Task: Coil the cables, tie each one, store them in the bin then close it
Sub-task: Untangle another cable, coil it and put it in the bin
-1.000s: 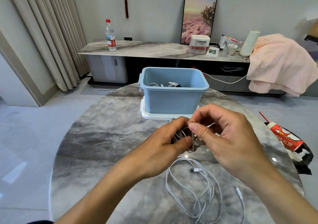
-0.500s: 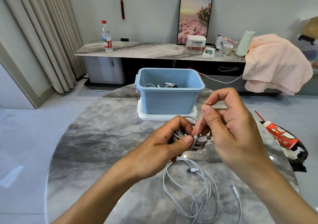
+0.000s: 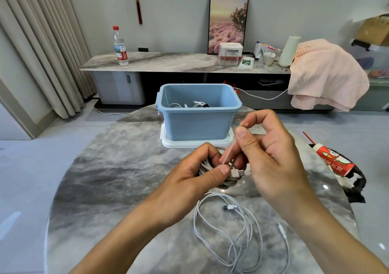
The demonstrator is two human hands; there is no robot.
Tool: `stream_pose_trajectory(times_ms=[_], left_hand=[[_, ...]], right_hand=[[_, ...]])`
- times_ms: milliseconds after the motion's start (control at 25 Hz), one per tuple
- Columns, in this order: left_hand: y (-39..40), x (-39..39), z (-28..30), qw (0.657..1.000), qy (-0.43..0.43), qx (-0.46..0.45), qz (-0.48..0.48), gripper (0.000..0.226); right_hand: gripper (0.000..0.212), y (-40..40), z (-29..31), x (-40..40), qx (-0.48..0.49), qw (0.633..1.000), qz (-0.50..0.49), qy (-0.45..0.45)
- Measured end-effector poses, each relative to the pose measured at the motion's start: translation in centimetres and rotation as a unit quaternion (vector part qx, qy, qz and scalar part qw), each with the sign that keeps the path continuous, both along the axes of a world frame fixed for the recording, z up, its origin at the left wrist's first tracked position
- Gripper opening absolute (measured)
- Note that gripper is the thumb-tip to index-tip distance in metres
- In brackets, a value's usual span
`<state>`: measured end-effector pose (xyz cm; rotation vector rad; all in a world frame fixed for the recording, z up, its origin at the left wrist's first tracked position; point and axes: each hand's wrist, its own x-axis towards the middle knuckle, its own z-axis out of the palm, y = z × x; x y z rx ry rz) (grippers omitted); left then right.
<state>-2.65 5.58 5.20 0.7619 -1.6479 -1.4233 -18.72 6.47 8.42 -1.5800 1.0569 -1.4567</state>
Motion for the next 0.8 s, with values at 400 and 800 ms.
stream_pose_trajectory(times_ms=[400, 800], left_hand=[[-0.1, 0.8, 0.4, 0.996, -0.053, -0.049, 0.055, 0.018], [-0.7, 1.3, 0.3, 0.997, -0.032, 0.040, 0.065, 0.024]], right_hand=[[0.019, -1.2, -1.6, -0.4, 0.081, 0.991, 0.095, -0.055], [0.005, -1.3, -2.0, -0.3, 0.053, 0.995, 0.071, -0.036]])
